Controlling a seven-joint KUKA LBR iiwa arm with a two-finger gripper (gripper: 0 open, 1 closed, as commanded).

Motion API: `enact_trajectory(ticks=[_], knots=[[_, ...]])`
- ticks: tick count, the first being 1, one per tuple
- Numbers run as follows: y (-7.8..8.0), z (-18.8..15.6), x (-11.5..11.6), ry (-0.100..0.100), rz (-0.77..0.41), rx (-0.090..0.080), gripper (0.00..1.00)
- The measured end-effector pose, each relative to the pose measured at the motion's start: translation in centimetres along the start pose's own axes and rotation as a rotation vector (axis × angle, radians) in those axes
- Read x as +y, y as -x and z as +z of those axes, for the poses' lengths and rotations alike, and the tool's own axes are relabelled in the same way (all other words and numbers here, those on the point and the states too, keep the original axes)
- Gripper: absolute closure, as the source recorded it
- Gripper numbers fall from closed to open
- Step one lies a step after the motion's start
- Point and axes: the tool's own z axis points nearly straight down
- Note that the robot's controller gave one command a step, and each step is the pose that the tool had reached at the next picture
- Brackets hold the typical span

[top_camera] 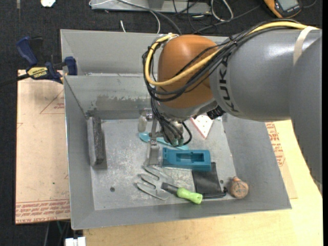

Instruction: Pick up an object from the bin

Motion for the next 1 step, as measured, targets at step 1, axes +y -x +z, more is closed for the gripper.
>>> enact_trajectory(ticks=[1], knots=[[0.18,-0.43,-0.07,0.001,0.003,-0.007,0.0]])
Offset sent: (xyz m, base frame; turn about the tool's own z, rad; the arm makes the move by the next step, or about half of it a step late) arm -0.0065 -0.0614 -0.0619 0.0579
